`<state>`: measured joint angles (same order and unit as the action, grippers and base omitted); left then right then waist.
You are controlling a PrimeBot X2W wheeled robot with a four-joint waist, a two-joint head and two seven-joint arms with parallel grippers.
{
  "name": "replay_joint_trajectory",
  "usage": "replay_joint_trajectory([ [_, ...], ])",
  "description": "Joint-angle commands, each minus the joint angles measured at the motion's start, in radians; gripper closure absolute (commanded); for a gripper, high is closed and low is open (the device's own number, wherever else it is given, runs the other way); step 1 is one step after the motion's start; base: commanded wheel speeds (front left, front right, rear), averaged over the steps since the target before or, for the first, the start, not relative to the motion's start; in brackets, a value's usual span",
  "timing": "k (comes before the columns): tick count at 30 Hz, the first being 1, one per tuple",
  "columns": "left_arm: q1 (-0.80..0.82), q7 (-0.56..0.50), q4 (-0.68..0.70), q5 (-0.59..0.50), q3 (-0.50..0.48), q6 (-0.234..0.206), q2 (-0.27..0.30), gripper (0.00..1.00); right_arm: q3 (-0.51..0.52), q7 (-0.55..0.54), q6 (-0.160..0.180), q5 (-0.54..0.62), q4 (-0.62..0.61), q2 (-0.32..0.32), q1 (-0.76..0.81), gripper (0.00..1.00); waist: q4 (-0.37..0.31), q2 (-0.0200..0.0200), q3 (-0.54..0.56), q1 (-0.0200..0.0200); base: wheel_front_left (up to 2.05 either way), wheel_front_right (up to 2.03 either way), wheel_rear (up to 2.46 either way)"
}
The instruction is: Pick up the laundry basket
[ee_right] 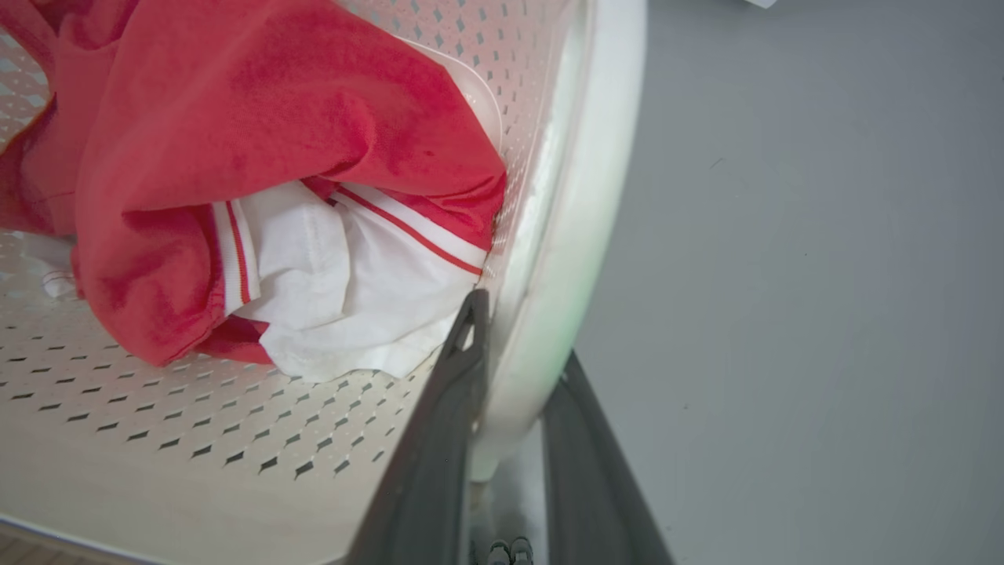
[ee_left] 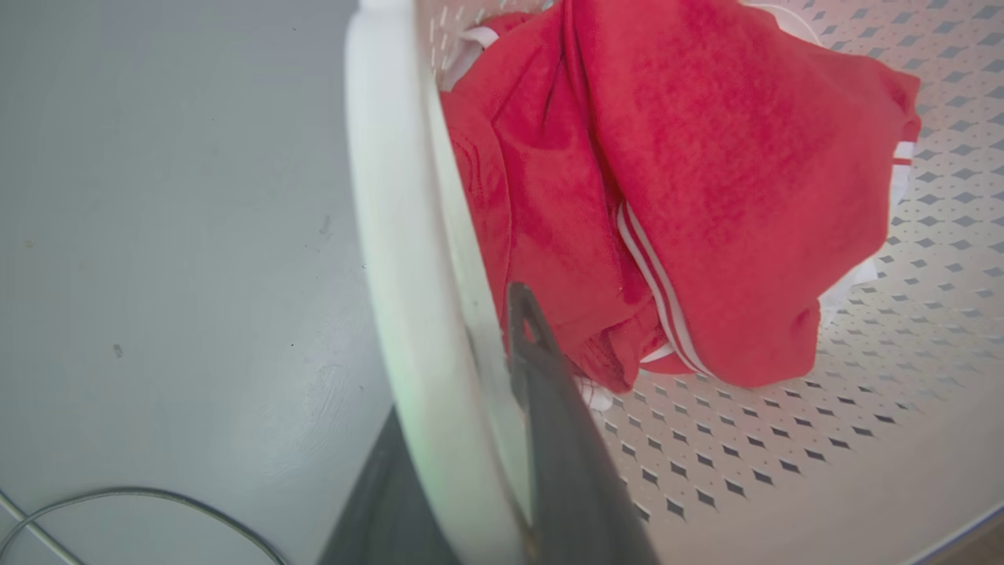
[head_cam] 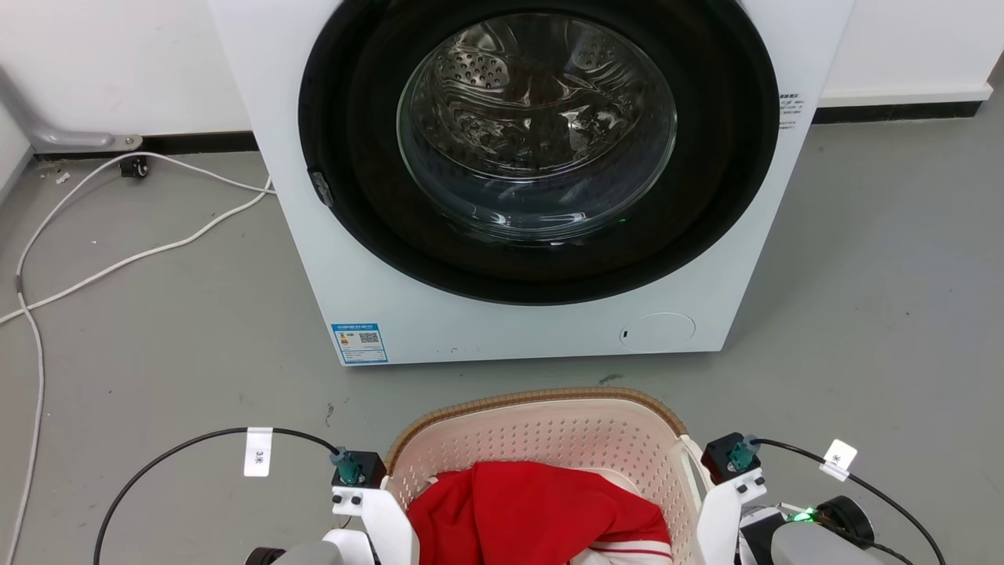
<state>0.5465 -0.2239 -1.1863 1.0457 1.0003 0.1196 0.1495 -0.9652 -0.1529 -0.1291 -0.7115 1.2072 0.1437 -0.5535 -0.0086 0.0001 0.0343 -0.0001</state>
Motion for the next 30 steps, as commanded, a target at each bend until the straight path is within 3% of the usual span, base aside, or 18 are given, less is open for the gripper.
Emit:
replay_joint_trajectory([
  [1,0.012,0.01,0.012,0.005,0.007,0.019,-0.012,1.0,-0.013,0.005,-0.003,-0.01,-0.003,-0.006,-0.015,1.0,-0.001,-0.0001,-0.001,0.0001,0.0,0.0,0.0],
  [30,0.027,0.033,-0.002,0.065,0.068,0.019,-0.006,1.0,-0.146,0.021,-0.003,-0.146,0.011,0.001,-0.042,1.0,-0.008,-0.0001,-0.008,0.0001,0.0,0.0,0.0],
])
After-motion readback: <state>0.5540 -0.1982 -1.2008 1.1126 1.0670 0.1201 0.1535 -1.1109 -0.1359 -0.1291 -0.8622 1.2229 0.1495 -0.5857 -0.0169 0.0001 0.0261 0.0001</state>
